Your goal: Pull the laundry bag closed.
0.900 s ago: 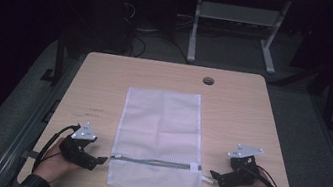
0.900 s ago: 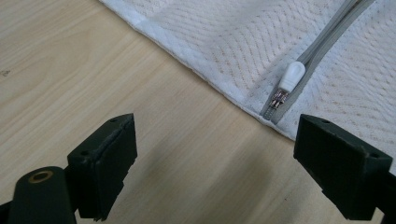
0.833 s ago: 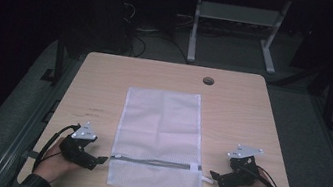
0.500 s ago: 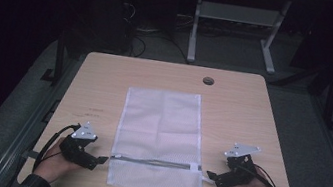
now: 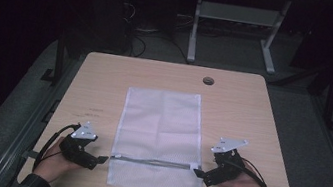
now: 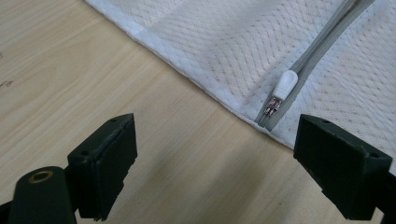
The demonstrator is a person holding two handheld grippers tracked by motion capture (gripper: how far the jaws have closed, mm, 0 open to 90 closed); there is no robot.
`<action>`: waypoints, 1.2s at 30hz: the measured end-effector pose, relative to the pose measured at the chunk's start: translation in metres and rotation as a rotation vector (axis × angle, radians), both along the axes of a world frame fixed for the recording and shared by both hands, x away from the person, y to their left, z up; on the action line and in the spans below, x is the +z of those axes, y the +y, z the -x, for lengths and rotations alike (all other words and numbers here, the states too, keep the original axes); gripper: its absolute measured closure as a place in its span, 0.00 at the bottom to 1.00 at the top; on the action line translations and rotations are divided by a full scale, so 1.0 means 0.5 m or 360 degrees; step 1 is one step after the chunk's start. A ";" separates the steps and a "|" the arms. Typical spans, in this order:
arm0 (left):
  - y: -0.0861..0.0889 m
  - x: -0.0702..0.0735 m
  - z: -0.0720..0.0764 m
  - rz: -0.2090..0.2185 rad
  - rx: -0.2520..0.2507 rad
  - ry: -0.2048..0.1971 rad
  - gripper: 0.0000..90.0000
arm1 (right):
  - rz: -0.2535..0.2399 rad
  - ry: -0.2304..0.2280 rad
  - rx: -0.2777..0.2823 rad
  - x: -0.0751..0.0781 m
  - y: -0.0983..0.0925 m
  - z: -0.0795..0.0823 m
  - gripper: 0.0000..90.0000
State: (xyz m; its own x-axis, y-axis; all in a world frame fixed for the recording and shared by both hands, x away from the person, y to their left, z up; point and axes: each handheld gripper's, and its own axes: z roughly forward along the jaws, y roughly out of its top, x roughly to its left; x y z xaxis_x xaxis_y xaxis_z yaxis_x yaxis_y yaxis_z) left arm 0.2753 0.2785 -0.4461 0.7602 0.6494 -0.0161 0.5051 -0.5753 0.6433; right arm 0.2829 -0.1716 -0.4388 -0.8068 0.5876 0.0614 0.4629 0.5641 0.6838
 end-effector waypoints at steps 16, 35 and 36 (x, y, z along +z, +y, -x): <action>0.005 0.003 0.003 0.0010 0.0018 0.0006 0.14 | -0.0036 0.0020 0.0261 0.009 0.127 -0.026 0.09; 0.014 0.004 0.009 0.0009 0.0042 -0.0003 0.14 | -0.0096 0.0020 0.0513 0.015 0.242 -0.051 0.34; 0.014 0.003 0.010 0.0006 0.0040 -0.0003 0.14 | -0.0101 0.0020 0.0525 0.017 0.246 -0.052 0.35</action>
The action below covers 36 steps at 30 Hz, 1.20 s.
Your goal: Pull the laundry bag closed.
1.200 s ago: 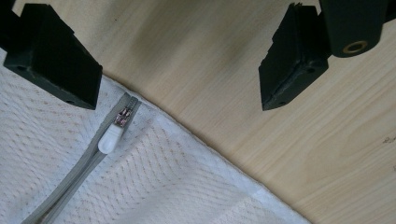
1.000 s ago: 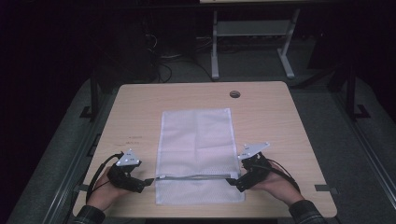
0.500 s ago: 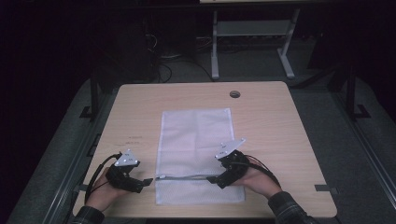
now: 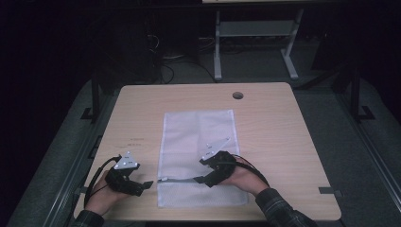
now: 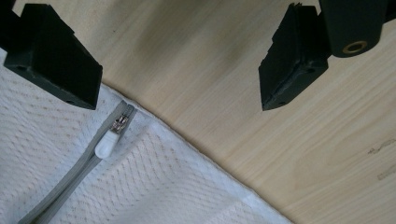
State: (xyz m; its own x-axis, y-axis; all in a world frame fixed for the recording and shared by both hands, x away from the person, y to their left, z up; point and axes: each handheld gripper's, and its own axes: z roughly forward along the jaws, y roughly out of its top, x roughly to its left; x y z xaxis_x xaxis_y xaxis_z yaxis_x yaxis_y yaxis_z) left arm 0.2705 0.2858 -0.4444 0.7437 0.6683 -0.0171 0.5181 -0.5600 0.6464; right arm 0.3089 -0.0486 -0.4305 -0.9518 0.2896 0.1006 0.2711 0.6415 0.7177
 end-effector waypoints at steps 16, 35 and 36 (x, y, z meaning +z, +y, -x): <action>0.008 -0.002 0.004 0.0006 0.0026 0.0012 0.14 | -0.0028 0.0038 0.0142 0.010 0.068 -0.013 0.57; 0.014 0.000 -0.001 0.0014 0.0041 0.0002 0.14 | 0.0011 0.0063 0.0323 -0.022 0.186 -0.034 0.68; 0.014 0.000 -0.001 0.0014 0.0040 0.0003 0.14 | 0.0024 0.0065 0.0329 -0.025 0.192 -0.035 0.69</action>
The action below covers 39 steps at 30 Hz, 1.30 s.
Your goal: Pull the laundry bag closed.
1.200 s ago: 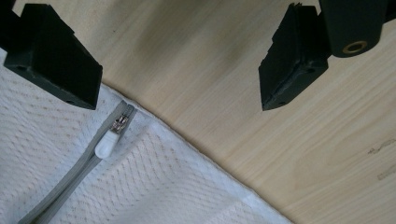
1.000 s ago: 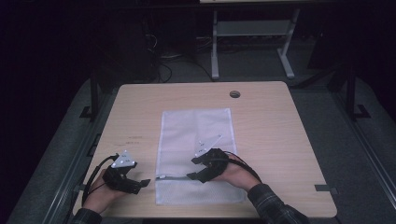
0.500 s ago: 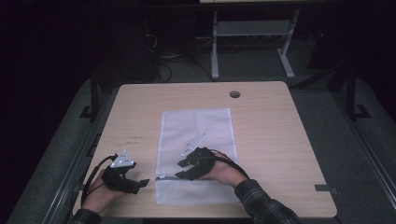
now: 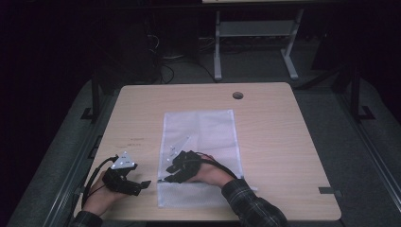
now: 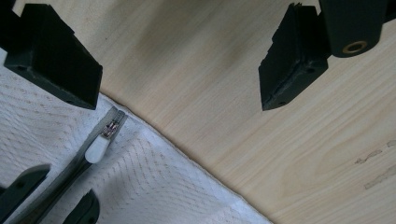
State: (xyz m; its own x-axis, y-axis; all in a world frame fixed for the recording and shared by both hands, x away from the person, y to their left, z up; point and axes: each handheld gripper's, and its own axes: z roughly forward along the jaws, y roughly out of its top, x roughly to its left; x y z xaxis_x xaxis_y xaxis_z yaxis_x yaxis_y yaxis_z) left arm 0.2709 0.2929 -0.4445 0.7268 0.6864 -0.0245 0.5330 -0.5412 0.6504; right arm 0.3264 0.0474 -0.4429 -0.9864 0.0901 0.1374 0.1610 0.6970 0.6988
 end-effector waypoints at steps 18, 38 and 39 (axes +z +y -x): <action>0.001 -0.001 -0.002 0.0004 -0.0009 0.0009 0.14 | 0.0097 -0.0025 0.0070 -0.032 0.042 0.001 0.89; -0.027 0.008 -0.005 0.0271 -0.0077 0.0172 0.25 | -0.0012 -0.0082 -0.0001 0.013 0.017 -0.008 0.90; -0.027 0.008 -0.005 0.0271 -0.0077 0.0172 0.27 | -0.0013 -0.0082 -0.0004 0.014 0.017 -0.007 0.90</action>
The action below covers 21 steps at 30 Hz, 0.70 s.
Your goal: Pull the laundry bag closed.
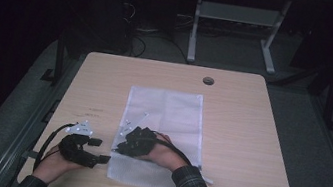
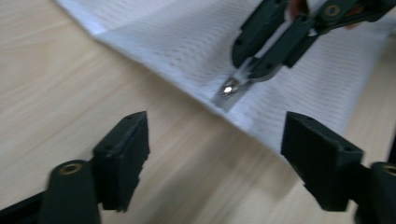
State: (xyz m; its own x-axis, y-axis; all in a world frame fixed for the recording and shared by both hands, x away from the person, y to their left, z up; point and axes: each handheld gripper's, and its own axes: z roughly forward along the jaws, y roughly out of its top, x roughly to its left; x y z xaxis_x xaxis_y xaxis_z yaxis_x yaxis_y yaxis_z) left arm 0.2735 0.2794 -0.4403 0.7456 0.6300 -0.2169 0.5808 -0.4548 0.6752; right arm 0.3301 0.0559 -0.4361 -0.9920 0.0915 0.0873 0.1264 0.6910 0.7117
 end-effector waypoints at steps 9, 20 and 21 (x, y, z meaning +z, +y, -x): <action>-0.022 -0.011 -0.015 0.0092 -0.0088 0.0154 0.46 | -0.0026 0.0003 -0.0017 0.011 -0.005 0.005 0.90; -0.021 -0.015 -0.029 0.0184 -0.0086 0.0195 0.75 | -0.0058 0.0012 -0.0017 0.017 -0.016 0.006 0.90; -0.019 -0.016 -0.031 0.0195 -0.0077 0.0206 0.78 | -0.0059 0.0012 -0.0016 0.016 -0.017 0.005 0.90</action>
